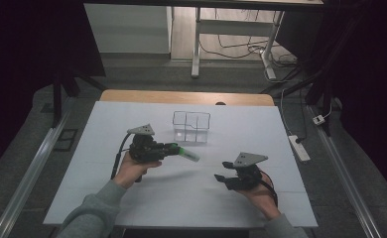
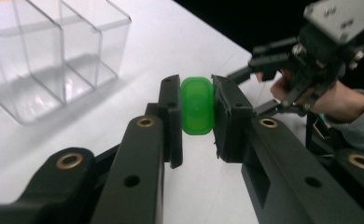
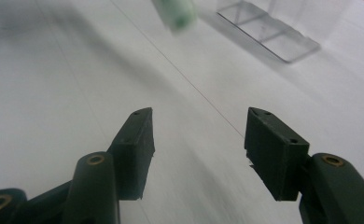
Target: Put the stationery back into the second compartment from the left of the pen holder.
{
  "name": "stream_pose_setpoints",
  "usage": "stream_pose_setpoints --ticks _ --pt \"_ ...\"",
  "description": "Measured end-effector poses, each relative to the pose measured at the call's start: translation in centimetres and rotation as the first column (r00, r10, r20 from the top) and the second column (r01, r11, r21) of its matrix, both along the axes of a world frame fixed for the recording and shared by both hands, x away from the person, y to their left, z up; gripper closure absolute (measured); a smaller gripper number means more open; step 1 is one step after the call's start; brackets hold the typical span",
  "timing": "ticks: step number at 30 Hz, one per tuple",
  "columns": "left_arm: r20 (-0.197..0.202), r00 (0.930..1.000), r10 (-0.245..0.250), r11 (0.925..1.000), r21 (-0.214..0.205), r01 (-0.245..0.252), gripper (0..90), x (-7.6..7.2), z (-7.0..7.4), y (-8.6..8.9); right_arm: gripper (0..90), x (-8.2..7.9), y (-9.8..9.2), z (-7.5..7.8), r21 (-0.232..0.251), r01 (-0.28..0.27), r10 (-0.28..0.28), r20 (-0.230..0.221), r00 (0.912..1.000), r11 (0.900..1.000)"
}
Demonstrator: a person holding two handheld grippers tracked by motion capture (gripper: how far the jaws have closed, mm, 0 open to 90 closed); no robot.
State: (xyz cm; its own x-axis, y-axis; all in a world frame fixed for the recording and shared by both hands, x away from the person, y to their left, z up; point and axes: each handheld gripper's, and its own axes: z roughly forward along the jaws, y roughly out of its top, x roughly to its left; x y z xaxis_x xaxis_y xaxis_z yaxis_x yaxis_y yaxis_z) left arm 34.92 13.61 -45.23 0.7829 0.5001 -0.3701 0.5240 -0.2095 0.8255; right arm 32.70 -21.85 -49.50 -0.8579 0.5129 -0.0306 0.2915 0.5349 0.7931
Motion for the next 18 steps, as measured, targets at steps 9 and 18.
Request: stream_pose_setpoints --ticks 9,18 --pt "0.047 0.9970 0.061 0.9979 0.018 -0.062 74.6 3.1 3.5 0.9 40.5 -0.7 -3.2 -0.1 0.006 0.083 -0.083 -0.011 0.9965 0.9965" --pt "0.051 0.9900 0.131 0.9882 0.072 -0.135 74.5 6.9 5.7 1.0 39.7 -0.6 -4.7 -0.4 -0.013 0.108 -0.108 -0.013 0.9940 0.9940"
